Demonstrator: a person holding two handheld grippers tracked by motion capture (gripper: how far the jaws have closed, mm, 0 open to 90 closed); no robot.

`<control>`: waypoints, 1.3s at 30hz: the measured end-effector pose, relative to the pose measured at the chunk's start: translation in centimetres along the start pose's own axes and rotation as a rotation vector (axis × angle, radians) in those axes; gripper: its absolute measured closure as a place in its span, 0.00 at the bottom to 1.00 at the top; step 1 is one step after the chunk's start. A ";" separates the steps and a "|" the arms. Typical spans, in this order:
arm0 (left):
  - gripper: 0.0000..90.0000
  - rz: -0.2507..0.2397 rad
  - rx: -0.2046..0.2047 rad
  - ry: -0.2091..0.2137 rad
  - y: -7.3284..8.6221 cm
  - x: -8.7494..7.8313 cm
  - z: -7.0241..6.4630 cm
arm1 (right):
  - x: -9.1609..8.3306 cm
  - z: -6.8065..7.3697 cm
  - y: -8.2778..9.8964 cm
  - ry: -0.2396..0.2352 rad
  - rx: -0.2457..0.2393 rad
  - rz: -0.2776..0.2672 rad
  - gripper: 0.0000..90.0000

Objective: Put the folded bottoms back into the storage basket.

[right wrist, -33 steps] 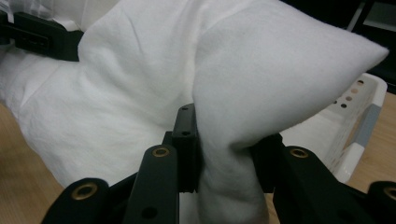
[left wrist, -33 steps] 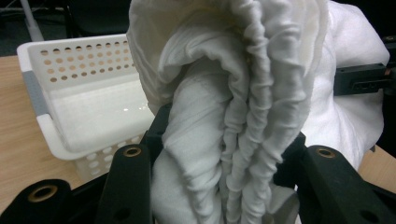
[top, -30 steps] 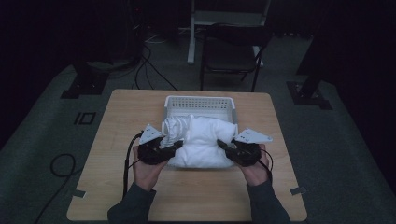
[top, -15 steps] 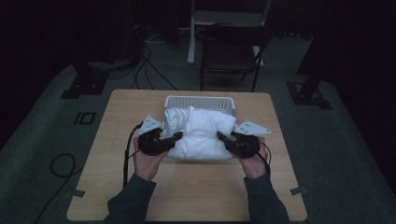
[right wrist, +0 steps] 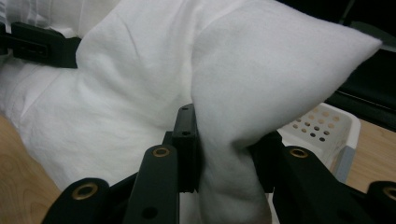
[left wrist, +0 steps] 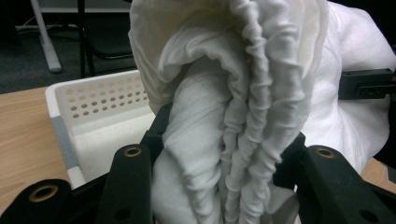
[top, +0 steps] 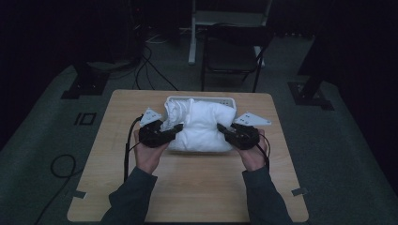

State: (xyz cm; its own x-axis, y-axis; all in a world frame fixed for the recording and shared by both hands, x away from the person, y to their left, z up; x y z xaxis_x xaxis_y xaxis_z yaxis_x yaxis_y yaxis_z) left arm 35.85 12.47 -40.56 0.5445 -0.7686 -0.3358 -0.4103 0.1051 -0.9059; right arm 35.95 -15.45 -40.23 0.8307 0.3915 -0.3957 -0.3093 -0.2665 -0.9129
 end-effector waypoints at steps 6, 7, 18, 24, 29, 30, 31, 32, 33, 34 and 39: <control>0.61 -0.001 -0.011 -0.009 -0.4 0.5 0.7 | 0.8 -0.3 -0.6 0.013 0.008 0.001 0.78; 0.61 0.001 -0.010 -0.013 -0.5 0.5 0.7 | 0.9 -0.3 -0.6 0.015 0.012 0.005 0.78; 0.61 -0.004 -0.010 -0.030 -1.2 1.4 1.2 | 1.8 -0.9 -1.3 0.032 0.025 0.008 0.78; 0.61 0.000 -0.017 -0.036 -1.6 2.1 1.7 | 2.5 -1.5 -1.5 0.038 0.040 0.018 0.78; 0.61 -0.001 -0.021 -0.043 -2.0 2.5 2.2 | 3.0 -1.8 -1.9 0.047 0.041 0.022 0.78; 0.61 -0.001 -0.022 -0.043 -2.1 2.6 2.3 | 3.0 -1.8 -2.0 0.048 0.043 0.023 0.78; 0.61 0.001 -0.022 -0.042 -2.2 2.7 2.3 | 3.1 -1.9 -2.1 0.051 0.042 0.023 0.78; 0.61 0.007 -0.027 -0.036 -2.3 2.8 2.5 | 3.2 -1.9 -2.2 0.052 0.043 0.024 0.78; 0.61 0.010 -0.029 -0.036 -2.3 2.9 2.6 | 3.2 -2.0 -2.3 0.055 0.044 0.025 0.78; 0.61 0.010 -0.032 -0.036 -2.4 2.9 2.7 | 3.3 -2.0 -2.3 0.054 0.045 0.023 0.78; 0.61 0.018 -0.034 -0.045 -2.5 3.5 3.2 | 3.9 -2.3 -2.3 0.058 0.059 0.032 0.79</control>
State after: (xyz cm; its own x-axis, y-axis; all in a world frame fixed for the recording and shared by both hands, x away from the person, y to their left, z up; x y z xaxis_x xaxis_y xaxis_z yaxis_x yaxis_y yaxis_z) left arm 41.07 11.52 -40.27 0.5684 -0.7379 -0.3639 -0.4449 0.0963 -0.8904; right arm 40.97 -15.35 -39.47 0.8446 0.3317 -0.4203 -0.3618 -0.2251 -0.9047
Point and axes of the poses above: each handheld gripper's, and its own axes: x roughly forward along the jaws, y roughly out of its underside, z roughly to its left, the point moved 2 cm from there along x, roughly forward along the jaws, and after that the axes turned 13 degrees about y, right-handed, at the moved point
